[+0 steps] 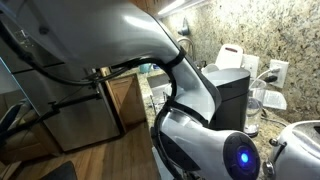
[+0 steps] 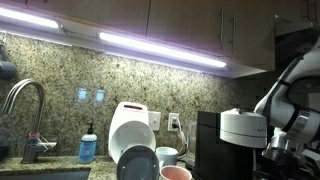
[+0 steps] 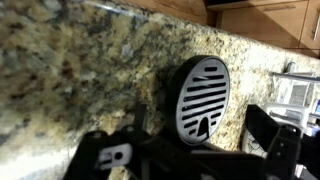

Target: Remove the cup holder from the coffee machine.

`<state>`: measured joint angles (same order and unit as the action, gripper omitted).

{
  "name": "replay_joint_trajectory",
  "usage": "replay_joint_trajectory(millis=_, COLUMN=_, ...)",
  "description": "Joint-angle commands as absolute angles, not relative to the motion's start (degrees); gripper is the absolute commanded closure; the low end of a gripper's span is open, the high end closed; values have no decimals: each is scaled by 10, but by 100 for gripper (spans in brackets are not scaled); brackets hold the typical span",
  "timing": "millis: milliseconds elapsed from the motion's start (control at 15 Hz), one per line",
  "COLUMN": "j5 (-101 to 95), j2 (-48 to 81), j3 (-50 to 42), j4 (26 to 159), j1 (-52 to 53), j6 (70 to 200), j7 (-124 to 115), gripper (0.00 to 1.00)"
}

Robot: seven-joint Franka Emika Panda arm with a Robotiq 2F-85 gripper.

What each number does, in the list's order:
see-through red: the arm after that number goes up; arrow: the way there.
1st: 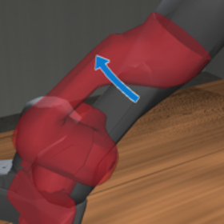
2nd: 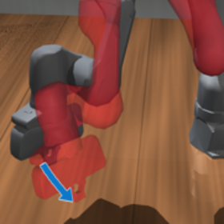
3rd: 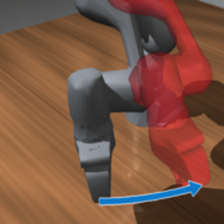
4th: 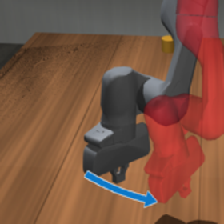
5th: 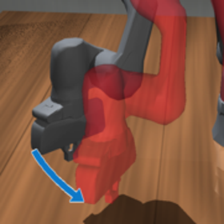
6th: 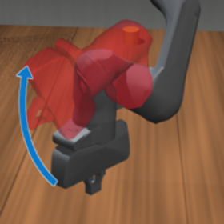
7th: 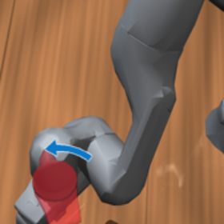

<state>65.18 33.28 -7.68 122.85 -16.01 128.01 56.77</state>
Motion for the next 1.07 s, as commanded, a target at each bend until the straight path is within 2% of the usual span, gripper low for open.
replay_joint_trajectory(millis=0, j5=658, j2=360, j3=-72, j4=1204, j1=-151, j6=1299, j7=549, gripper=0)
replay_joint_trajectory(millis=1000, j5=581, j2=367, j3=-70, j4=1199, j1=-142, j6=1241, j7=527, gripper=0)
